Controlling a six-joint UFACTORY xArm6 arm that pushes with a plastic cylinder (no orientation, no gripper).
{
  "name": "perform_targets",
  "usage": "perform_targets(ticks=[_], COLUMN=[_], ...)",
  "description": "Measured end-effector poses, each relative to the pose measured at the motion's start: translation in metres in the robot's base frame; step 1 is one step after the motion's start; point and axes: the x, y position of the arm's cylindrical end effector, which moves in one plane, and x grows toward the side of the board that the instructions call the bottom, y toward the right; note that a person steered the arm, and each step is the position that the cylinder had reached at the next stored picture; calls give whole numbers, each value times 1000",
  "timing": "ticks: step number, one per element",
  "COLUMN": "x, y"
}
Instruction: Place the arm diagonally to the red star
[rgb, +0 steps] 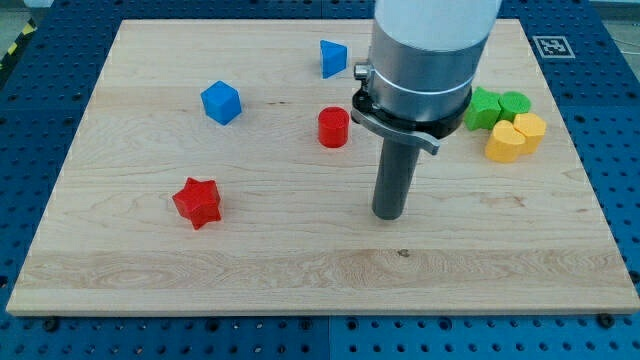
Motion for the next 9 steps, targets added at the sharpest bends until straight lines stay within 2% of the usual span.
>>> perform_targets(ticks=[6,8,9], x=[21,79,88], y=[-25,-98,-173])
